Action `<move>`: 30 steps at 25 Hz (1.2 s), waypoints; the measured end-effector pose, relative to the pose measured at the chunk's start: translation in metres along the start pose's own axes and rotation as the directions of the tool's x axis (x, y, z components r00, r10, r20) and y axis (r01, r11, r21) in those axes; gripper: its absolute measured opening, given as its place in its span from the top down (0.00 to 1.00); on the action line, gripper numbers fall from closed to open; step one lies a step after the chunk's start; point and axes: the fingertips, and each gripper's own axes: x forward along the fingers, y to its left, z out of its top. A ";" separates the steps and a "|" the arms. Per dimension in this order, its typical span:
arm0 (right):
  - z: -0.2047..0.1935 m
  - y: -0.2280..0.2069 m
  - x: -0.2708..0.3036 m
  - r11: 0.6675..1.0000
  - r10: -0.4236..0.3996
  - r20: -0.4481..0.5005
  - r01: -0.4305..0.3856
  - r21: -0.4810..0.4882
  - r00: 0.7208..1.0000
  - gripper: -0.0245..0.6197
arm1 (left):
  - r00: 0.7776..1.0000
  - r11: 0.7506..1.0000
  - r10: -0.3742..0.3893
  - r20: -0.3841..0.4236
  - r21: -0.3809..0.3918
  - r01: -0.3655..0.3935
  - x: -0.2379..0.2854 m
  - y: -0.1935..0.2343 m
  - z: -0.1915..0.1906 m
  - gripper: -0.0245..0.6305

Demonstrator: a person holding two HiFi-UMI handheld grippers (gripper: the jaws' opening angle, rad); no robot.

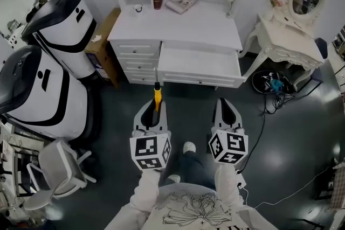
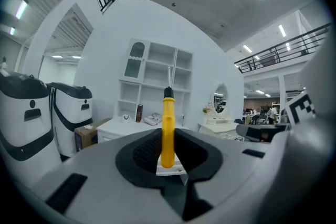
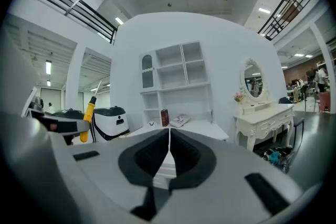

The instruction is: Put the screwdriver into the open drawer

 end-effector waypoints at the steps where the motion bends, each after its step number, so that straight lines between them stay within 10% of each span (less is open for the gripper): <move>1: 0.003 -0.006 0.010 1.000 0.006 -0.001 -0.006 -0.002 1.000 0.95 | 1.000 1.000 0.006 0.002 -0.002 -0.006 0.011 -0.001 0.003 0.86; 30: 0.032 -0.125 0.228 0.996 0.081 -0.035 -0.079 0.041 0.996 0.95 | 0.995 0.995 0.095 -0.041 0.000 -0.096 0.239 -0.019 0.026 0.86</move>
